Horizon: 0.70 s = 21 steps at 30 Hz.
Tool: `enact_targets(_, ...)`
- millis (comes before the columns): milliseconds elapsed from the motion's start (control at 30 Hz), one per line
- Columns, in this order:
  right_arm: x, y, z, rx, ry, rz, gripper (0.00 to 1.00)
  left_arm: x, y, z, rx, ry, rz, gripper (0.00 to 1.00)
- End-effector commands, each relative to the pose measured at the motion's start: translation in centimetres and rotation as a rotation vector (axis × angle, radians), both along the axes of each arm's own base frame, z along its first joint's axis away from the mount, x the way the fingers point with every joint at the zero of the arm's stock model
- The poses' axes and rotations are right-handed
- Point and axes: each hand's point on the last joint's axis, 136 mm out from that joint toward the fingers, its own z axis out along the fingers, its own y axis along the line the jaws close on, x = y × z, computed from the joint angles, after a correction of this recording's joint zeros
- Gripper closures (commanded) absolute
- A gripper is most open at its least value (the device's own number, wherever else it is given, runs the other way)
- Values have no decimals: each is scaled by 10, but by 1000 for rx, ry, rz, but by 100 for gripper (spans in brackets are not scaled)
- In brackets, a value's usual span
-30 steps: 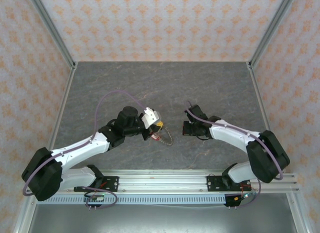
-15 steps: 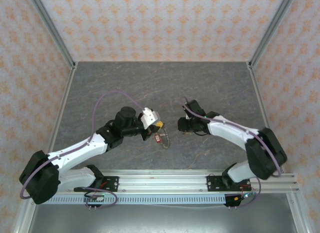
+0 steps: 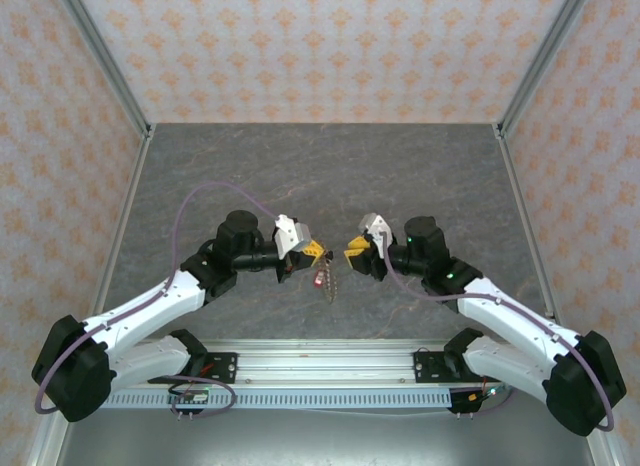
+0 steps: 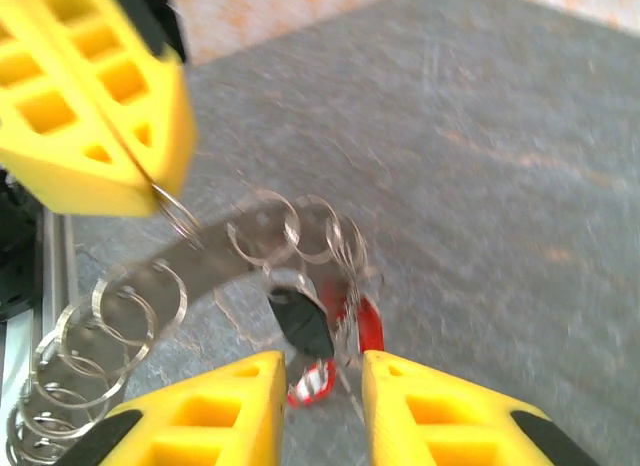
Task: Put the keys on the keyring
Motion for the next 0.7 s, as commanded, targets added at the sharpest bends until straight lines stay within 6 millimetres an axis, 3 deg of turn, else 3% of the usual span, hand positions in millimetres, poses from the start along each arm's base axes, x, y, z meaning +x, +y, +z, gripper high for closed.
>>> enact_targets(0, -5, 17, 37, 82, -194, 126, 74, -4, -3, 23, -75, -40, -49, 100)
enact_targets(267, -18, 29, 34, 98, -173, 236, 70, 2, -2, 29, -99, -50, -15, 100)
enact_targets(500, -10, 32, 37, 112, -174, 213, 71, 1, -5, 31, -115, -43, -31, 100)
enact_targets(667, -6, 34, 36, 127, -168, 205, 77, 0, -6, 34, -126, -42, -39, 100)
